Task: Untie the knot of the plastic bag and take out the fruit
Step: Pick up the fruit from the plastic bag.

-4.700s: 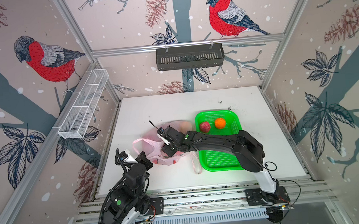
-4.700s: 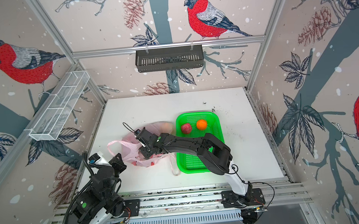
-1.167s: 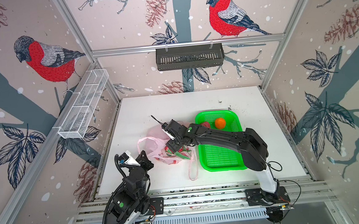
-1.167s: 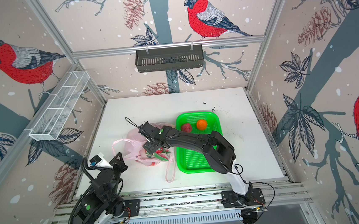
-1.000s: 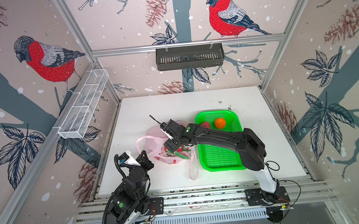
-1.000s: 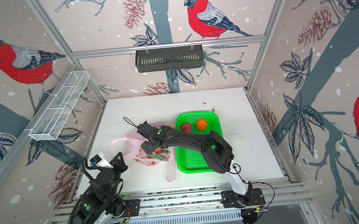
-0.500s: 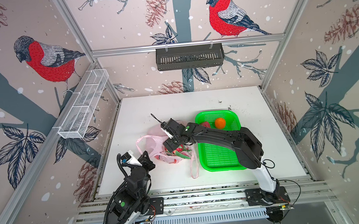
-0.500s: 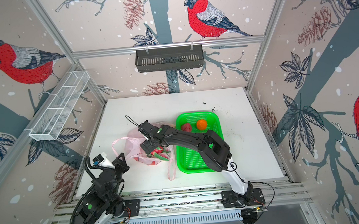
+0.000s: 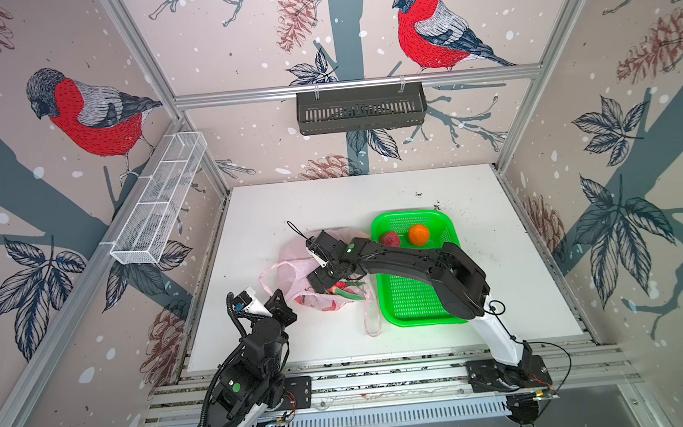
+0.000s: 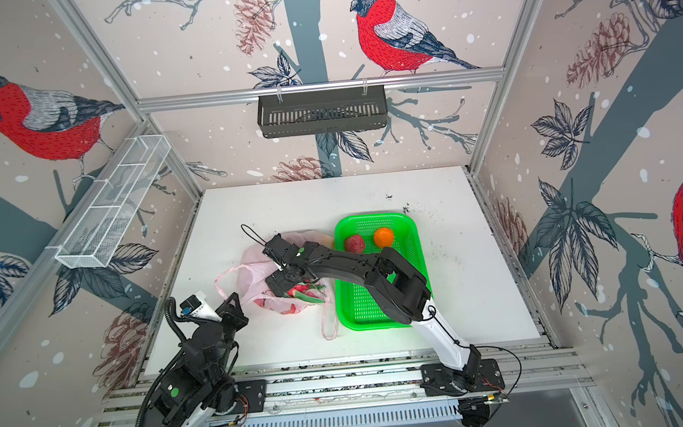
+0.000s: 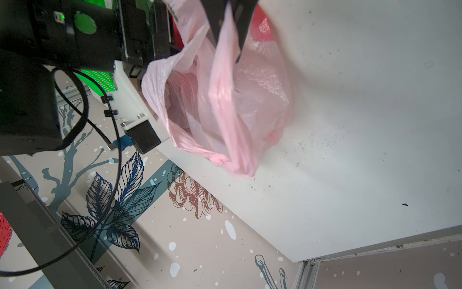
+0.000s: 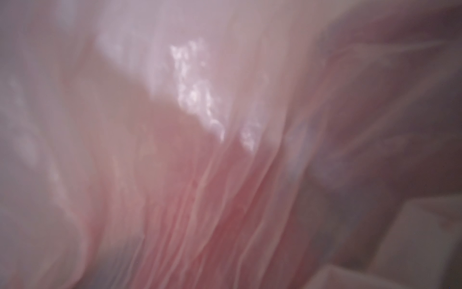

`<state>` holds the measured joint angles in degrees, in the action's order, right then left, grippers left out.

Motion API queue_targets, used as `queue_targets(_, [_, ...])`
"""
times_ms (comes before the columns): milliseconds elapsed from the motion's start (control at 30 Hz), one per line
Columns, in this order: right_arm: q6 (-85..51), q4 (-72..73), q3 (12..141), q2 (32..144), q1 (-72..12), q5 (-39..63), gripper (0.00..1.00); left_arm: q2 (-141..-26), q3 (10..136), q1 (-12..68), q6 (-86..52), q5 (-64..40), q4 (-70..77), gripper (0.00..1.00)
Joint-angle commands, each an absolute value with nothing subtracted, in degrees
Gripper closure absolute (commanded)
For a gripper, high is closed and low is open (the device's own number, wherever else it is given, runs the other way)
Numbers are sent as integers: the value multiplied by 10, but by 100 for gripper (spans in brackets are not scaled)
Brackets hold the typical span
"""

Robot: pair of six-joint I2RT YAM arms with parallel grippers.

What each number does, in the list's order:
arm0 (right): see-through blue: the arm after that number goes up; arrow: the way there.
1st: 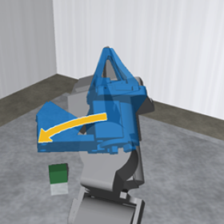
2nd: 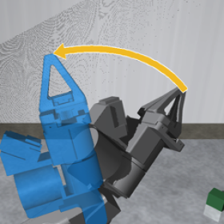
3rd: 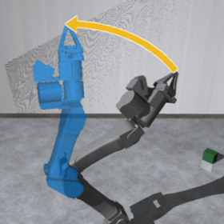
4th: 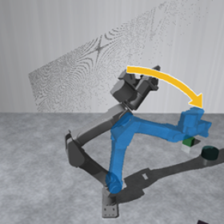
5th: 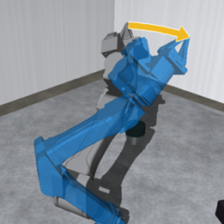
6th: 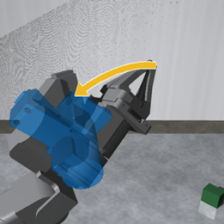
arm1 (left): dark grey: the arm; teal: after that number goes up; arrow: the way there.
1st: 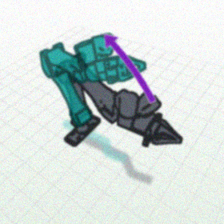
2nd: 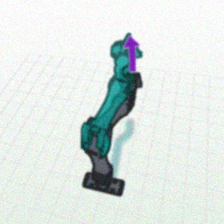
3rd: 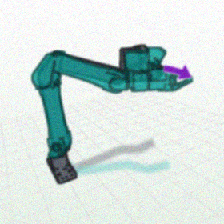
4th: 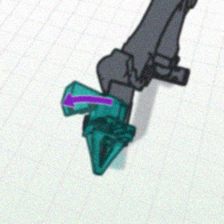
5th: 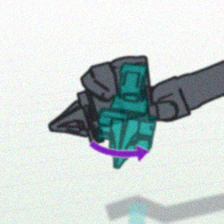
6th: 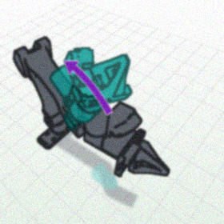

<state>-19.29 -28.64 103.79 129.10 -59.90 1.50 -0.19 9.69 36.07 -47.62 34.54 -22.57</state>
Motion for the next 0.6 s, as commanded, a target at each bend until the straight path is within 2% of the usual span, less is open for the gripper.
queue_targets(0, [-201,-294,1042,1303,-600,18,16,-1,95,359,-482,351,-211,100])
queue_targets(167, [-196,-299,1041,1283,-602,11,51,-1,88,359,-483,354,-203,100])
queue_targets(267, [-193,-308,1042,1263,-604,4,67,0,81,359,-485,355,-195,100])
queue_targets(433, [-184,-328,1050,1235,-610,-1,81,-1,74,359,-489,356,-191,100])
queue_targets(567, [-181,-337,1058,1216,-616,0,85,-1,73,359,-490,359,-189,100])
